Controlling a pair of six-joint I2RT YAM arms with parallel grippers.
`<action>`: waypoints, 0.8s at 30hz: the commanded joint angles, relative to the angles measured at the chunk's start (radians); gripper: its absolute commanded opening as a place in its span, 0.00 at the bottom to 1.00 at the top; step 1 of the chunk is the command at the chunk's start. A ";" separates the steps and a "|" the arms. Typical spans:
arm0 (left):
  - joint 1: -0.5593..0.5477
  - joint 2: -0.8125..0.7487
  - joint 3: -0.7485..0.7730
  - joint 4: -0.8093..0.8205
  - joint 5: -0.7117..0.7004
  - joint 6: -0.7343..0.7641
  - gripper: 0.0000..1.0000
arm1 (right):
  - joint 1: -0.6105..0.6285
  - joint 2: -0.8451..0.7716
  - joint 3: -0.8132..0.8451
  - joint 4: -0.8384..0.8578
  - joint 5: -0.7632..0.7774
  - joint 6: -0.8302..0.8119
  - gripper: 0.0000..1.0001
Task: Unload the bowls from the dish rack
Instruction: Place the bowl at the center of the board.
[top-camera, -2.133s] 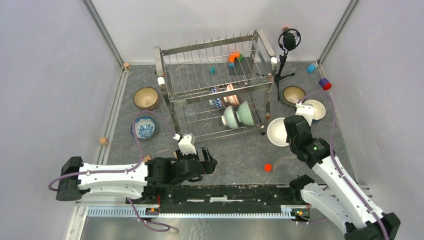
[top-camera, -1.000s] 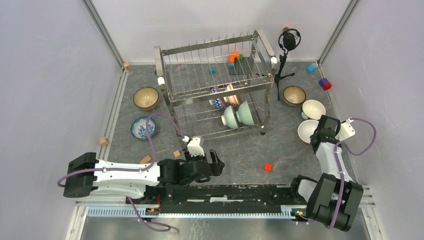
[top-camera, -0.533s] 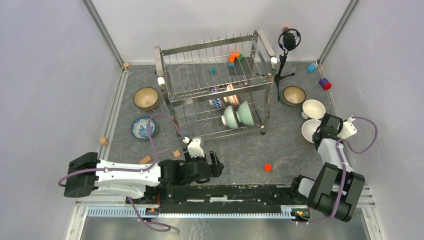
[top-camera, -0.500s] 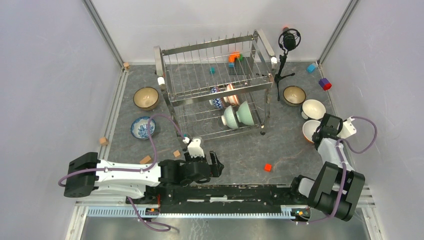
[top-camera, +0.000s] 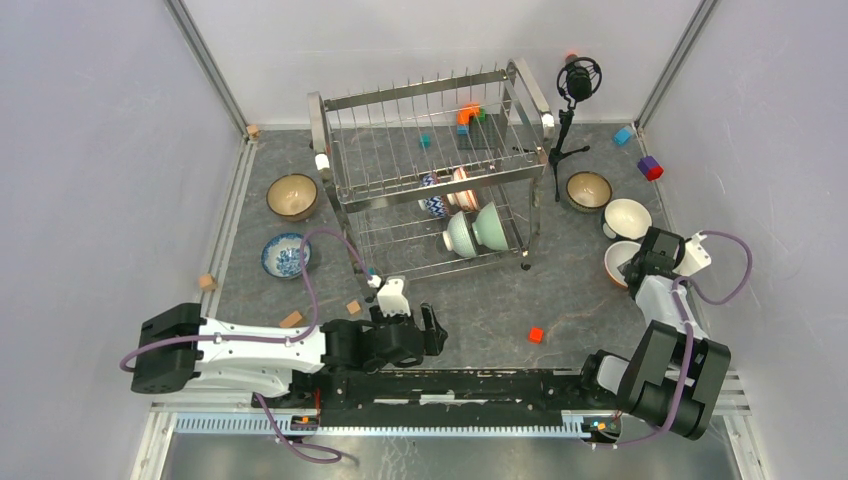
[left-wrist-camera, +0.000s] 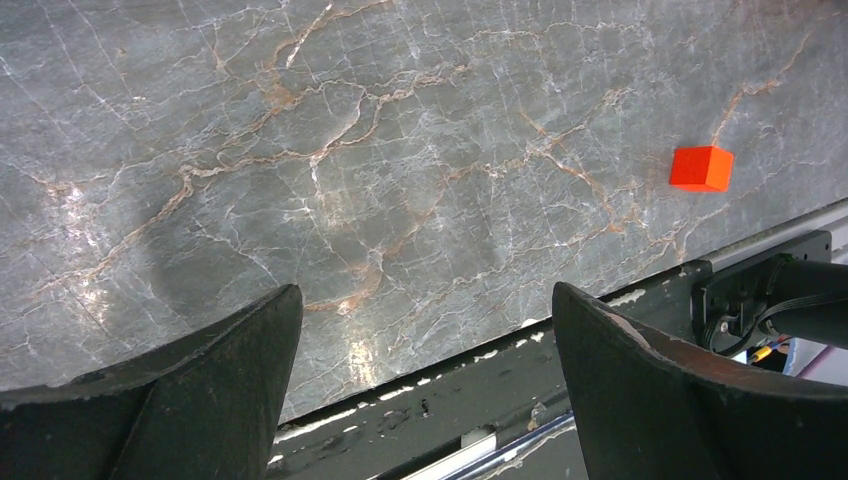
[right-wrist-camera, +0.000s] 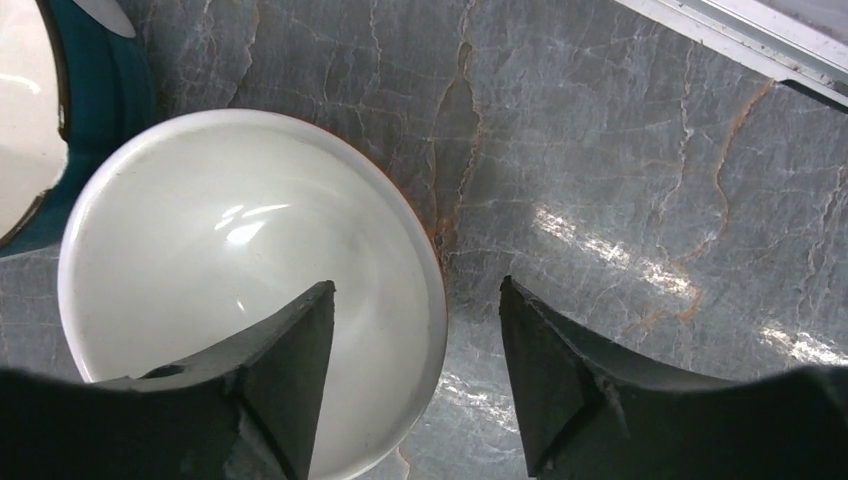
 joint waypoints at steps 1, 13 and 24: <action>0.004 0.019 0.025 0.027 0.003 0.019 1.00 | -0.002 -0.019 0.028 -0.028 0.028 -0.018 0.71; 0.003 0.048 0.063 0.014 0.037 0.049 1.00 | 0.083 -0.064 0.274 -0.231 0.100 -0.044 0.96; 0.003 -0.039 0.054 0.008 0.007 0.100 1.00 | 0.376 -0.238 0.426 -0.153 0.028 -0.034 0.96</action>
